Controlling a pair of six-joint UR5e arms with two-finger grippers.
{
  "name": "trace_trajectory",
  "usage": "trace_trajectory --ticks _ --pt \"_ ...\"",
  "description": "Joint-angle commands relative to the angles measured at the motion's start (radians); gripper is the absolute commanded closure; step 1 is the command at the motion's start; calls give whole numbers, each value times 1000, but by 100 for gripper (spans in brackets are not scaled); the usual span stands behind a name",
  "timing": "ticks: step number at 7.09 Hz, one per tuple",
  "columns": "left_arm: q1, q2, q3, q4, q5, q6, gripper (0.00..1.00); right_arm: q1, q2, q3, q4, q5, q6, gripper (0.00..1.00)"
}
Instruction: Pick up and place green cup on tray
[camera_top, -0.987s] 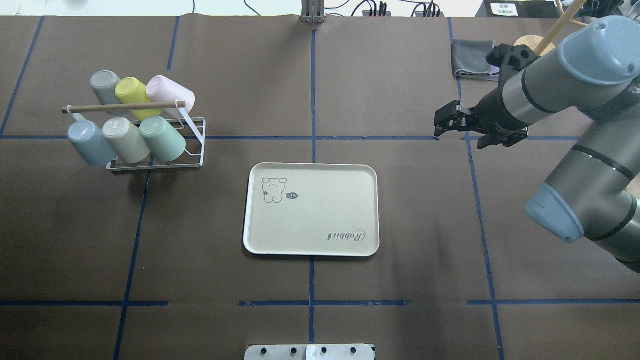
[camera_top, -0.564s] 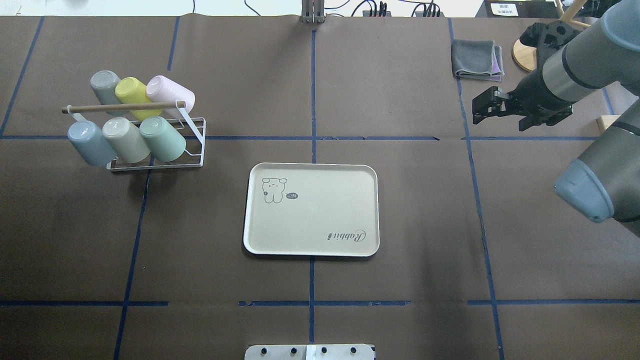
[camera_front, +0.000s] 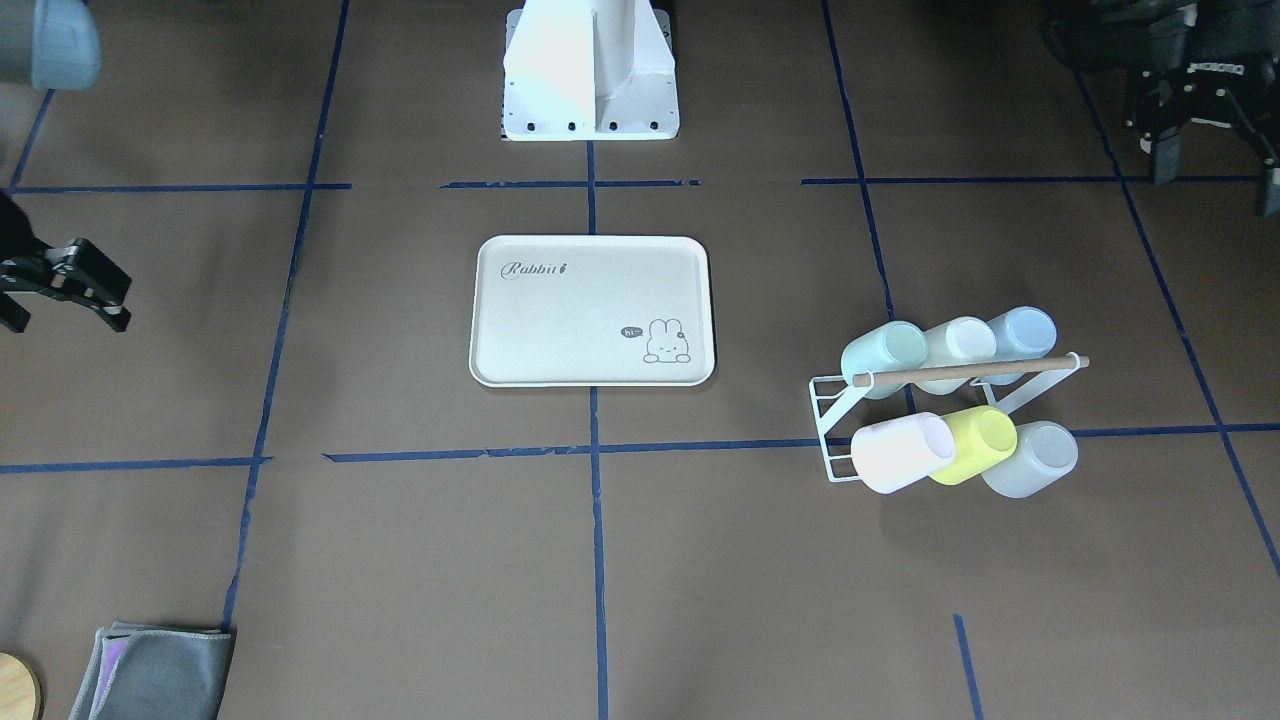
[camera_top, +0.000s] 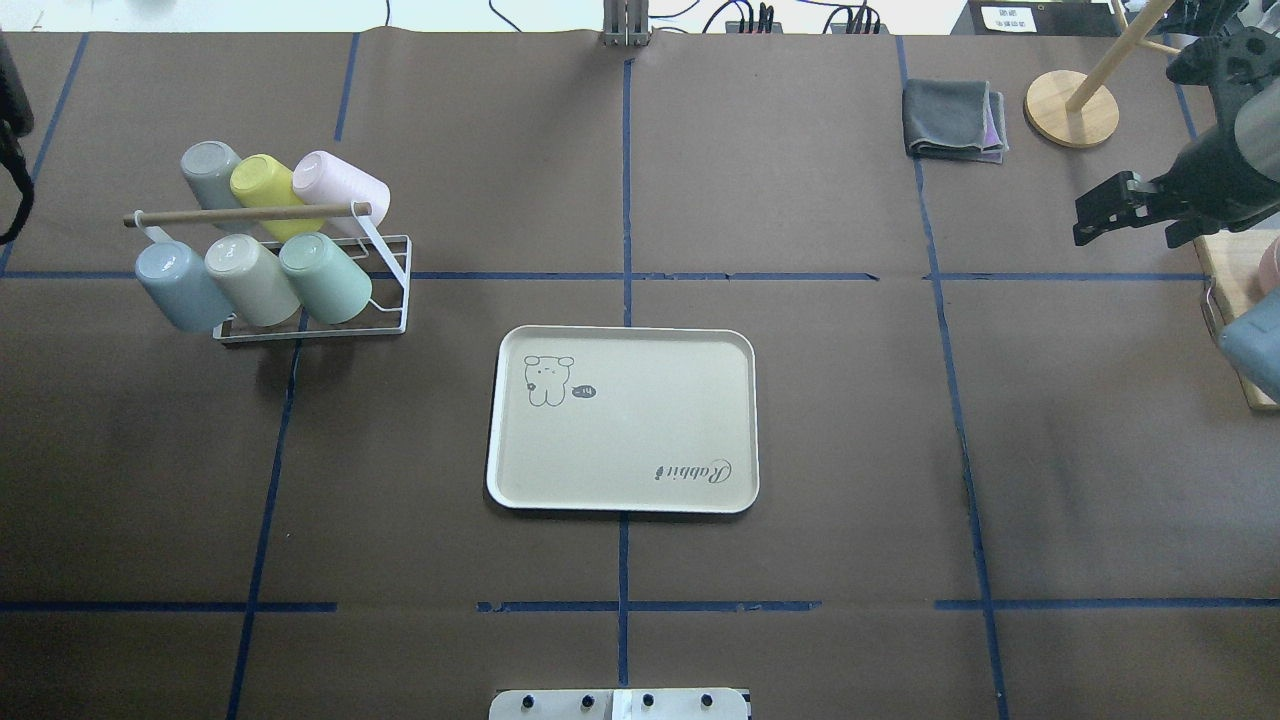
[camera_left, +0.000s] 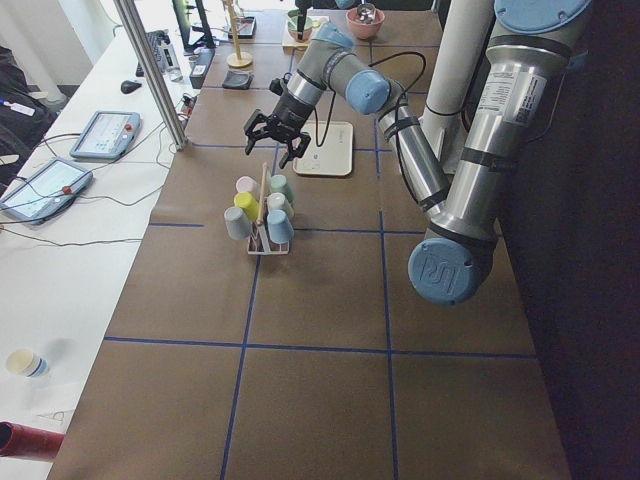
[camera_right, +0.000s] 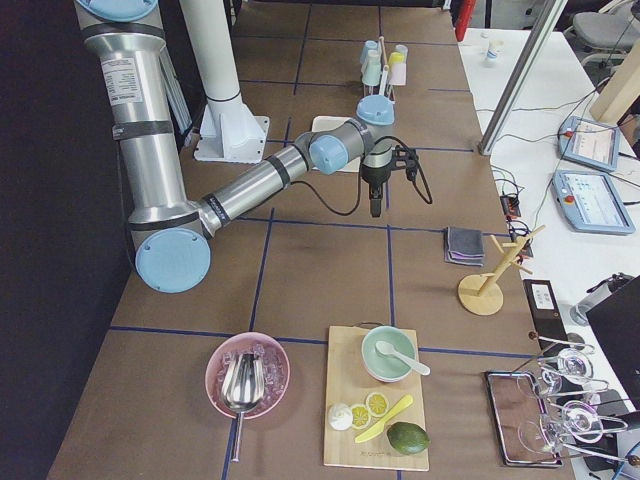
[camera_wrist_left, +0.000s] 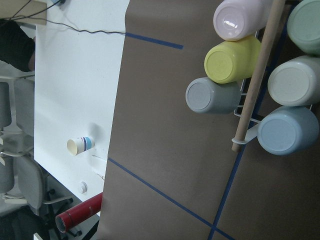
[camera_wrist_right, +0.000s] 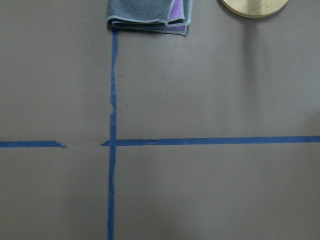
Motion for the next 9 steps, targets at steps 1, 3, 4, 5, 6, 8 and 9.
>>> trace_trajectory --ticks 1,3,4,5,6,8,9 --pt "214 -41 -6 125 304 135 0 61 -62 -18 5 30 -115 0" --pt "431 -103 1 335 499 191 0 107 -99 -31 5 45 -210 0" --pt "514 -123 13 397 582 223 0 121 -99 -56 7 48 -230 0" --pt "562 -127 55 411 653 252 0 121 -99 -67 7 48 -234 0" --pt "592 -136 131 427 695 258 1 121 -98 -70 7 48 -234 0" --pt "653 -158 233 427 796 271 1 121 -99 -71 7 50 -234 0" --pt "676 -179 269 427 828 272 1 121 -99 -71 7 48 -234 0"
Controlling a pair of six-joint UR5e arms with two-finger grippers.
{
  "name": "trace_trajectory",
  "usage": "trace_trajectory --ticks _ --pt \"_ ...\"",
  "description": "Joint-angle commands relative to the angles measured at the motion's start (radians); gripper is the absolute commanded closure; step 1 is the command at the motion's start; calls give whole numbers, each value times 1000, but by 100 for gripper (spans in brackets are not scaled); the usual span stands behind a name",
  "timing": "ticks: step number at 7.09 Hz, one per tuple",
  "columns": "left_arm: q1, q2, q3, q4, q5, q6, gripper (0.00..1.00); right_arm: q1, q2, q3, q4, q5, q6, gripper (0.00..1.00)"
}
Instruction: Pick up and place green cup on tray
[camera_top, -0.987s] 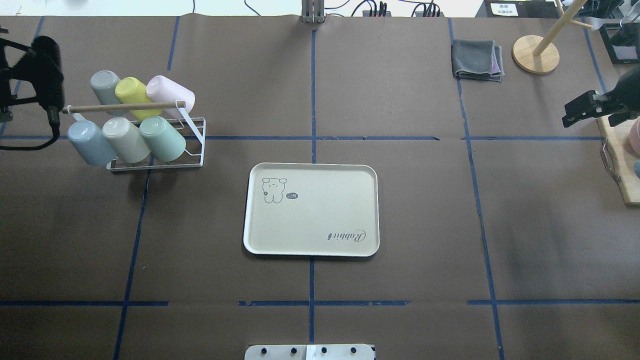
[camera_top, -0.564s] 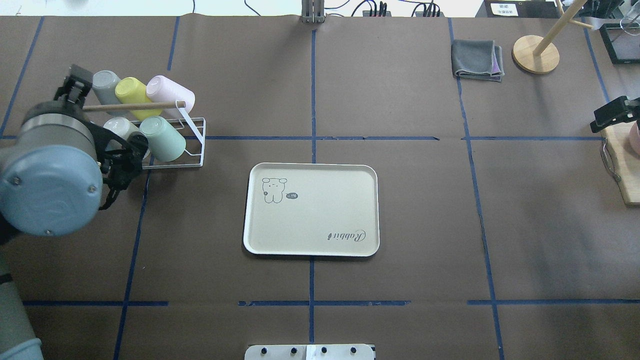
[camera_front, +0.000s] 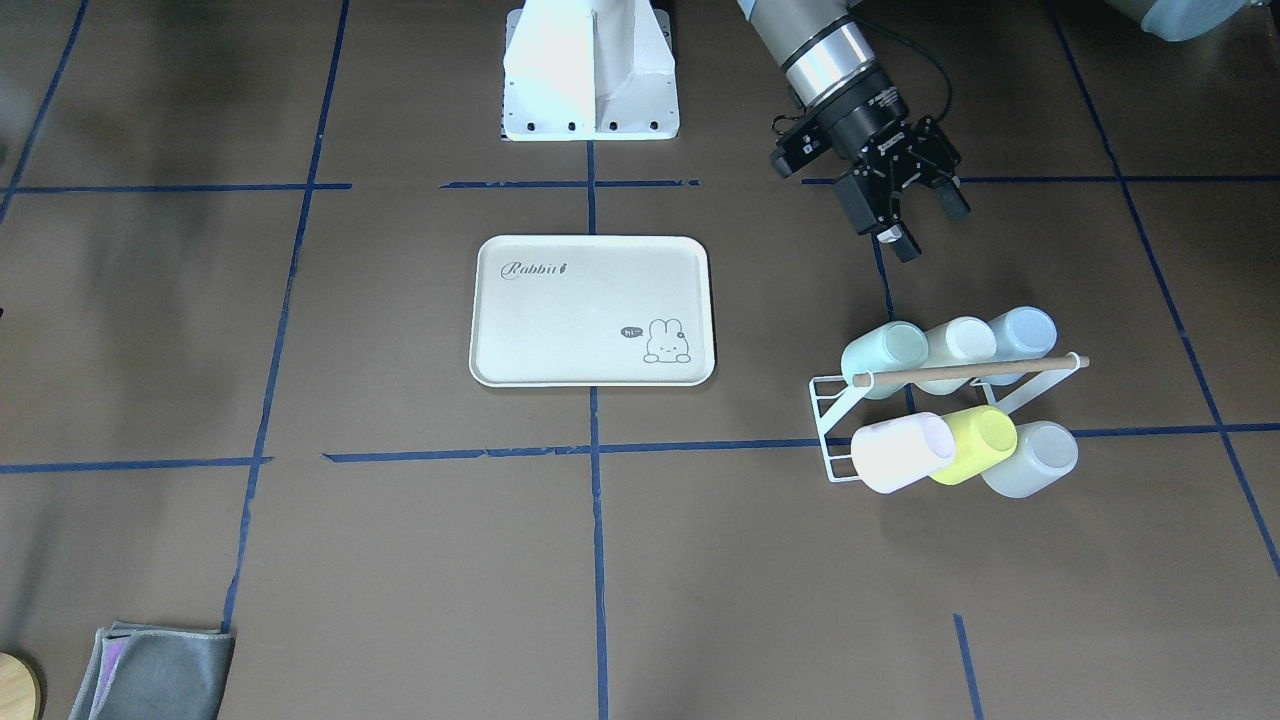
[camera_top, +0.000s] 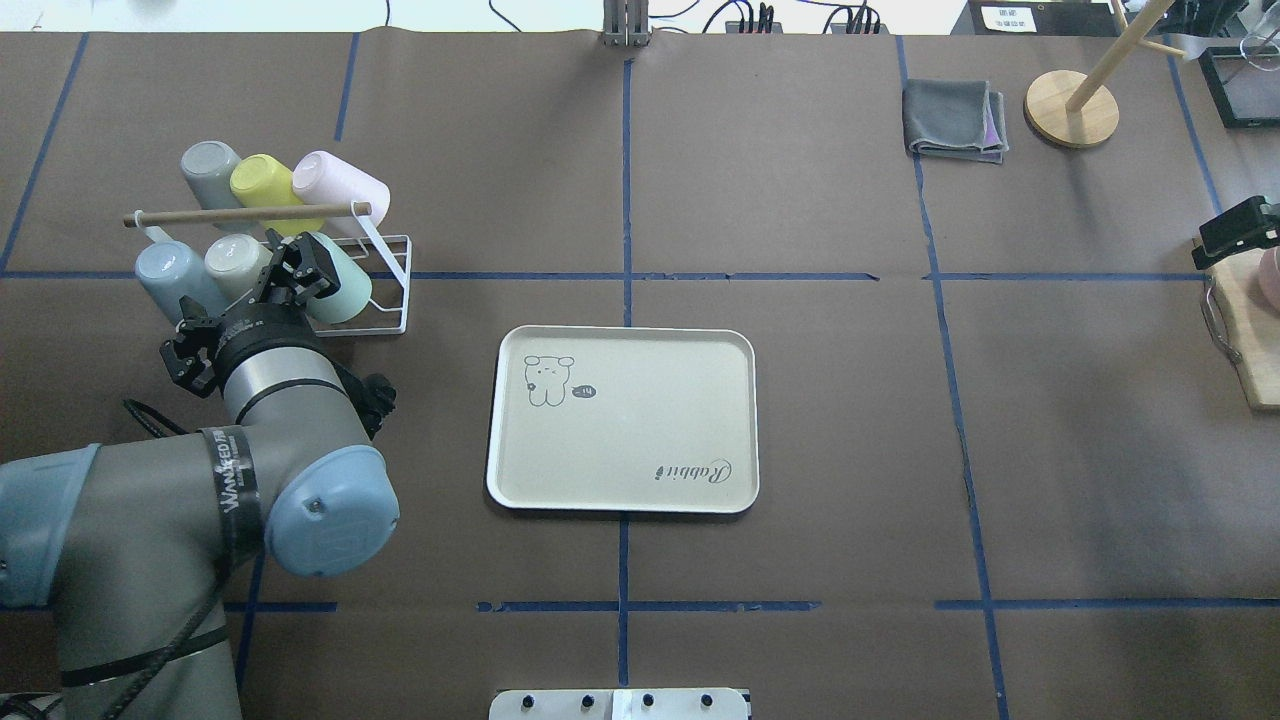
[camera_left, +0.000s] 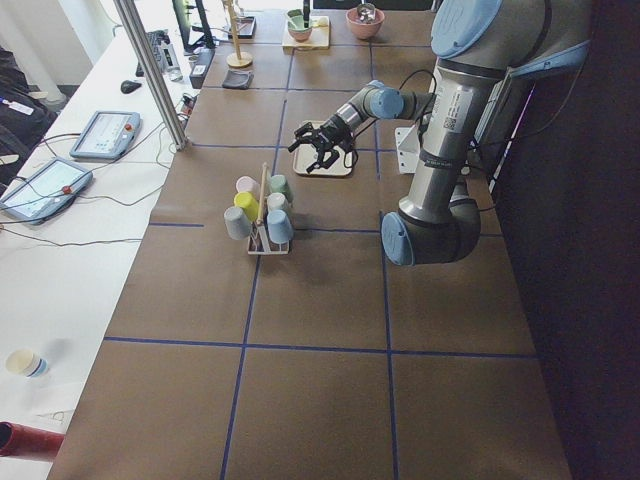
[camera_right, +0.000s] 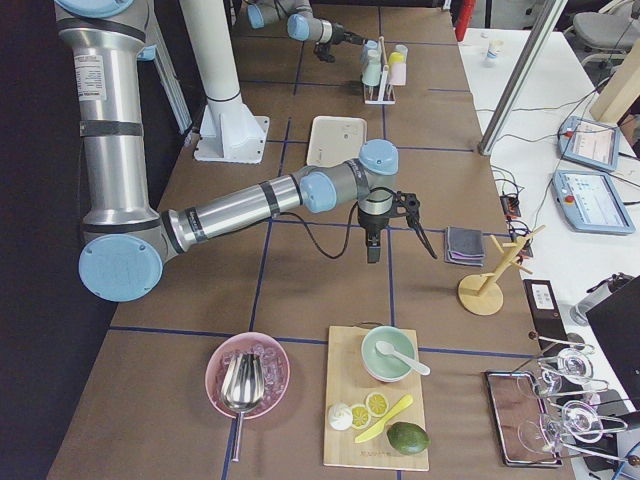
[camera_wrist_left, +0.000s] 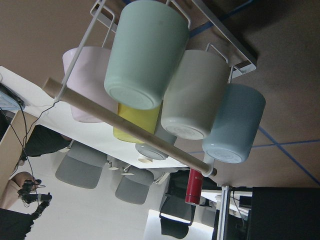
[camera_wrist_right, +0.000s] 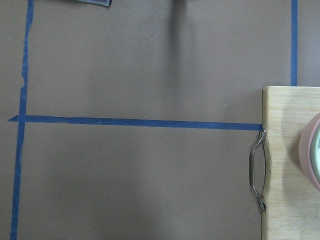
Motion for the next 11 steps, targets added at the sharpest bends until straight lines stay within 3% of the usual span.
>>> trace_trajectory --ticks 1,6,8,11 --pt "49 -38 104 0 66 1 1 0 0 -1 0 1 0 0" --pt "55 -66 309 -23 131 -6 1 0 -2 -2 2 2 1 0" --pt "51 -67 391 -129 170 -2 1 0 -2 -2 2 1 1 0" --pt "11 -69 442 -183 174 -5 3 0 -2 -4 0 1 4 0"
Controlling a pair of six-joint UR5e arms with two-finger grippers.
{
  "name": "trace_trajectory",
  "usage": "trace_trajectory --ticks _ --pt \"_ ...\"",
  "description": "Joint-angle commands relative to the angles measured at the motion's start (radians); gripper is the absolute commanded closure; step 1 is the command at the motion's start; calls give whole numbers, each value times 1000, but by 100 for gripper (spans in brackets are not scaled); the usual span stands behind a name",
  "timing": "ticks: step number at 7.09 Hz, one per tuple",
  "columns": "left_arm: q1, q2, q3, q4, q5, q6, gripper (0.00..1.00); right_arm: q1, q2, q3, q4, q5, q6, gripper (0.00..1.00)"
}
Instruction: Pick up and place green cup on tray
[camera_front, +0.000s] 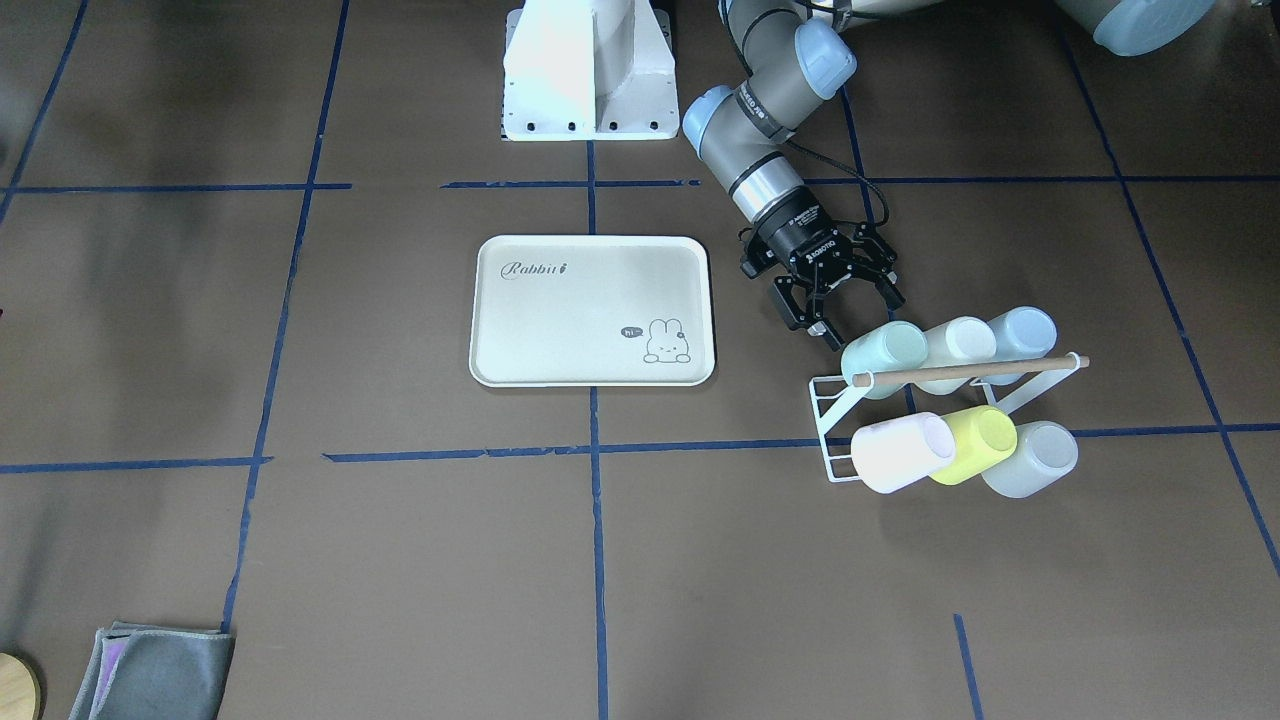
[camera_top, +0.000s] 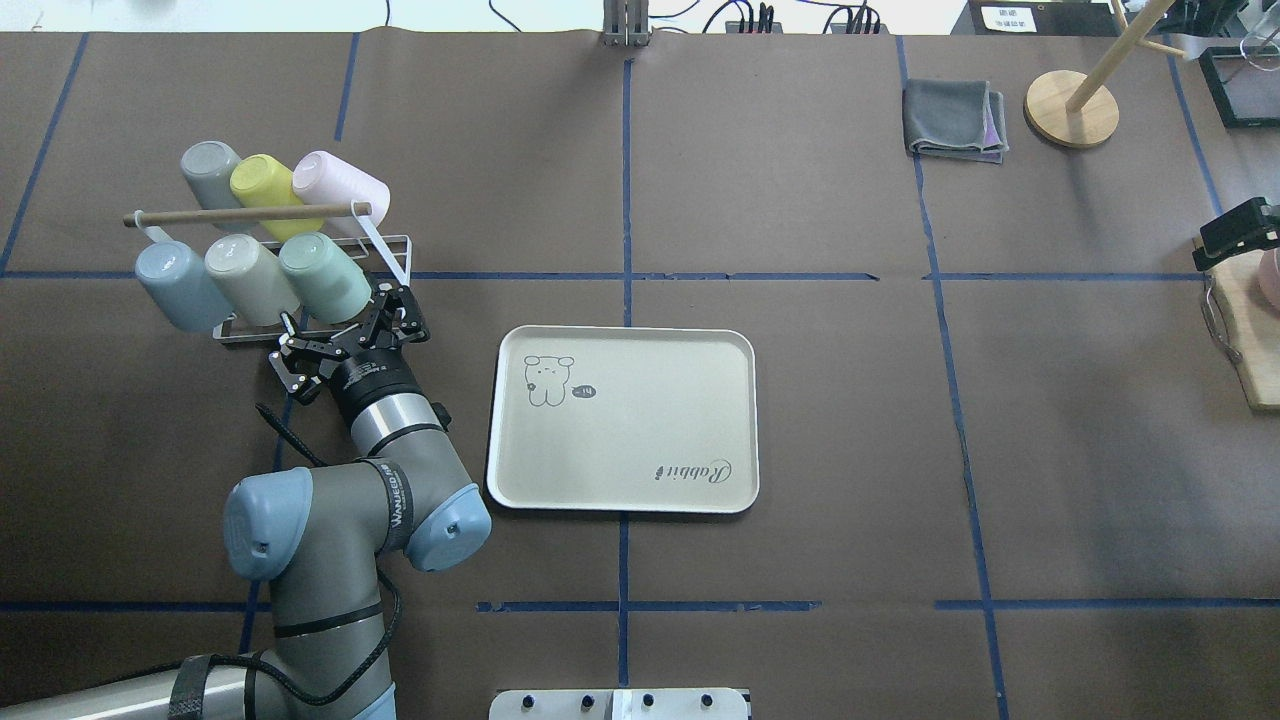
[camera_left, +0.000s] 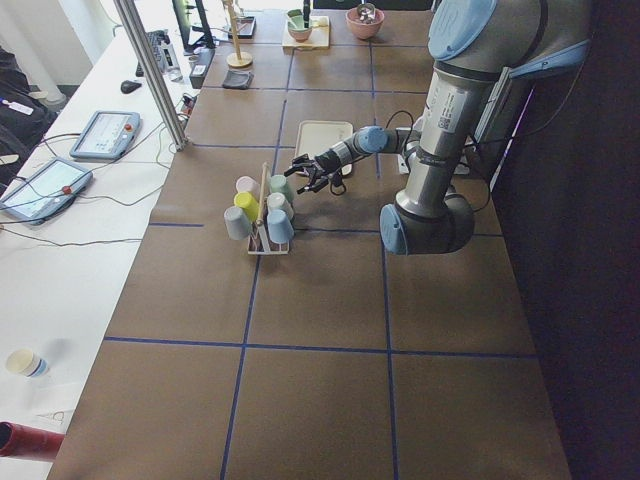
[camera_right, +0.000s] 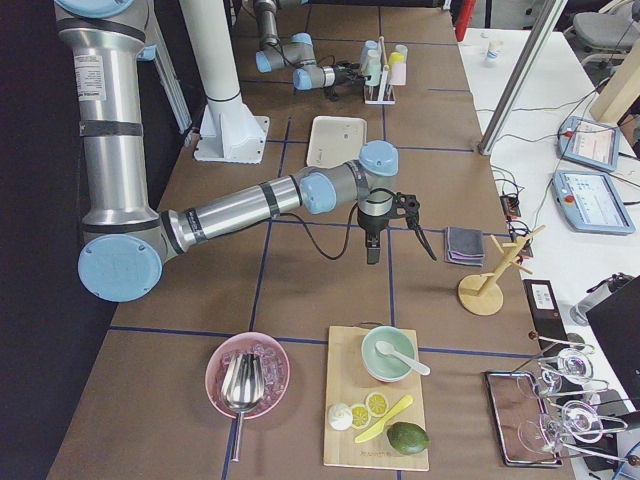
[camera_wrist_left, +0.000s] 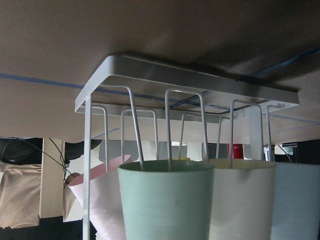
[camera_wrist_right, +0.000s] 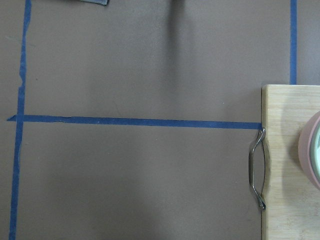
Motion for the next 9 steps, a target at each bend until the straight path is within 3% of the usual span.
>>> trace_trajectory --ticks 1,9 --pt "-26 0 44 -54 2 0 3 0 0 -3 0 1 5 0" --pt "-55 0 130 -148 22 6 8 -2 2 -6 0 12 5 0"
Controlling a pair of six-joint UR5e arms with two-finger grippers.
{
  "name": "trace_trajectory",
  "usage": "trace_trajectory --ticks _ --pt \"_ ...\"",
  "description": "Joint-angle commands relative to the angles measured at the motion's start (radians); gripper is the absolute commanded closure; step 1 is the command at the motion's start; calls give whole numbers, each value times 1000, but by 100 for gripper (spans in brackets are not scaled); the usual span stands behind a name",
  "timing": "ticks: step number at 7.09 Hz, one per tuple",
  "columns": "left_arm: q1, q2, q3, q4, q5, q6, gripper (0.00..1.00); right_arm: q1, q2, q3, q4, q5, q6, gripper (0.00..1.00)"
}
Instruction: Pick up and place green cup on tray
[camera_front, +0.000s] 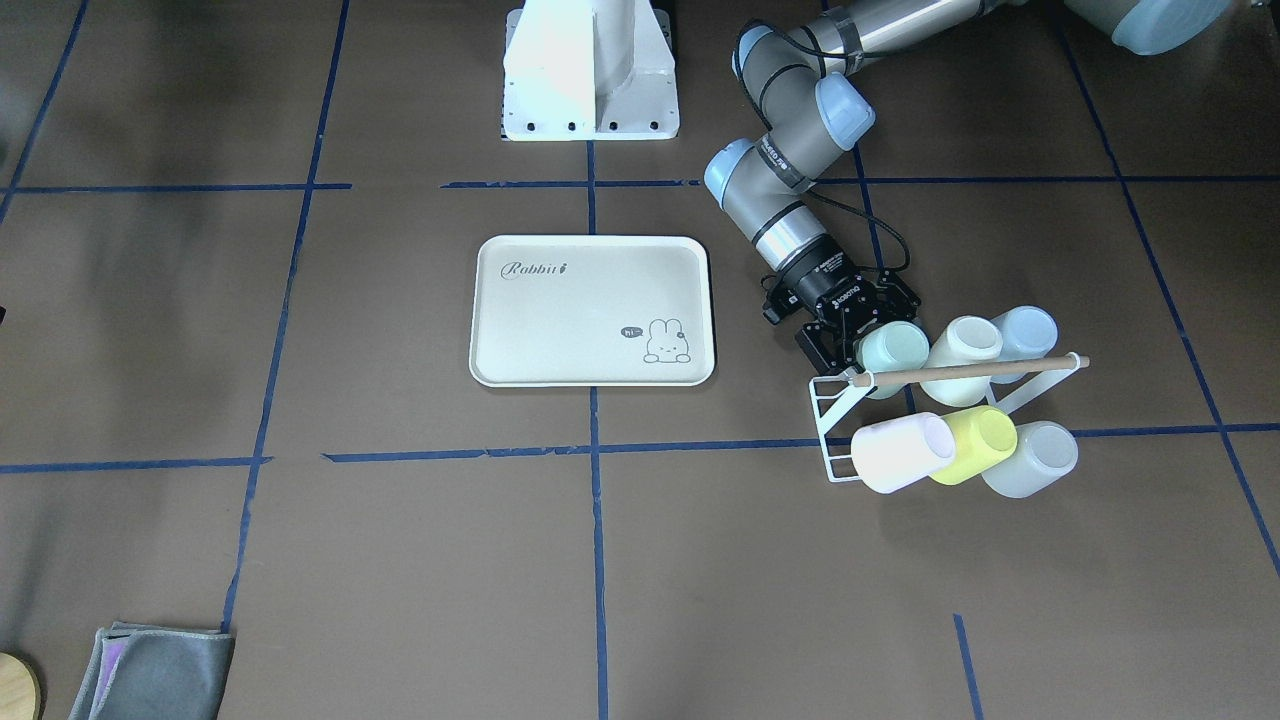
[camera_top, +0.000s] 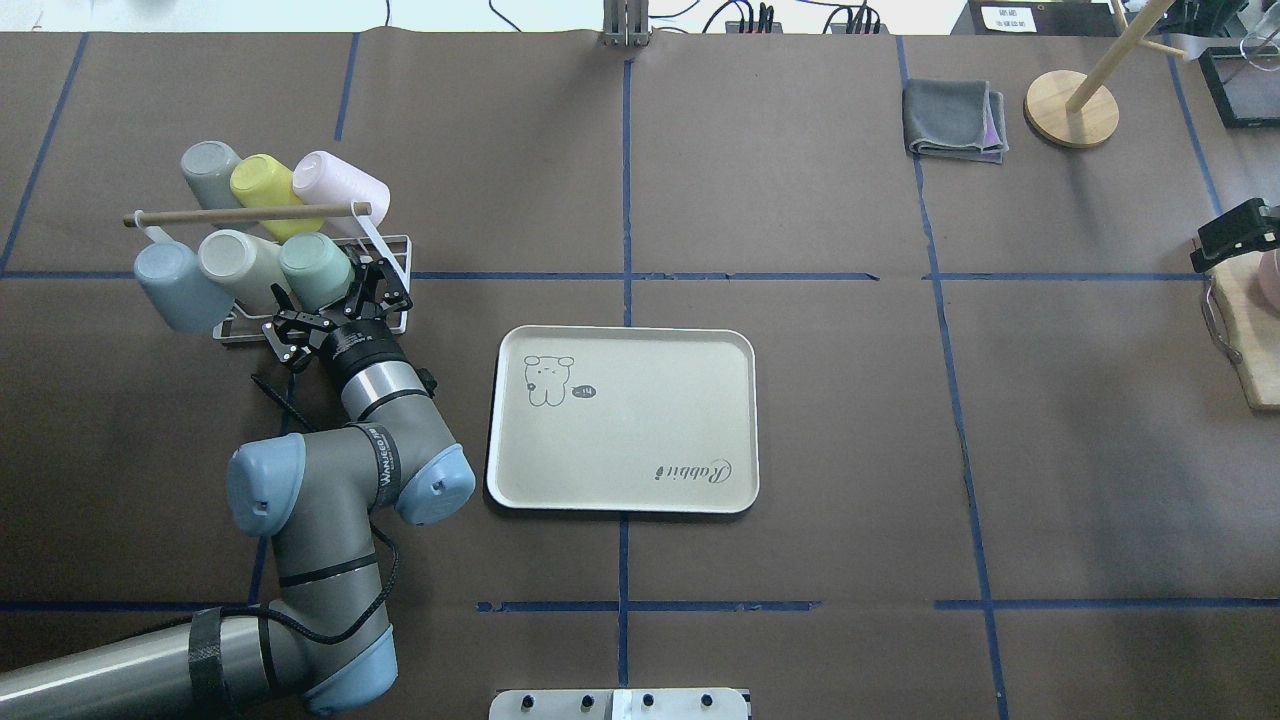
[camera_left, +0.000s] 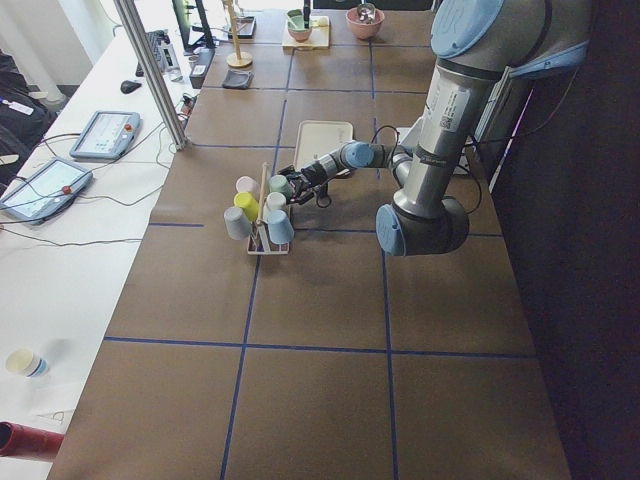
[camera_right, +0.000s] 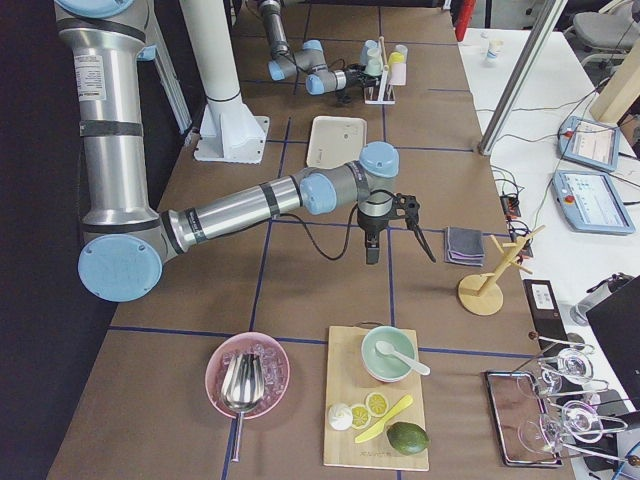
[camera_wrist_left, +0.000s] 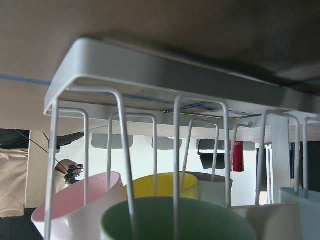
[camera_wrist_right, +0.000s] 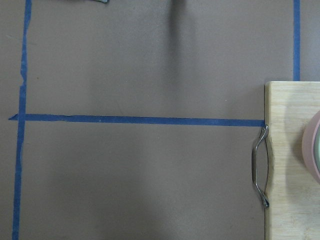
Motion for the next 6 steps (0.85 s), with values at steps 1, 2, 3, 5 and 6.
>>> trace_trajectory --ticks 1,2,3,5,6 --pt "0 0 3 -4 2 1 10 1 1 -1 0 -1 0 0" --pt "0 -2 3 -6 2 1 14 1 -1 -1 0 -1 0 0" --pt "0 -2 2 -6 2 1 29 -1 1 -3 0 0 0 0" --pt "-1 -2 -1 -5 3 1 60 -1 1 -4 0 0 0 0" --pt "-6 -2 -12 -4 2 2 62 -1 1 -6 0 0 0 0"
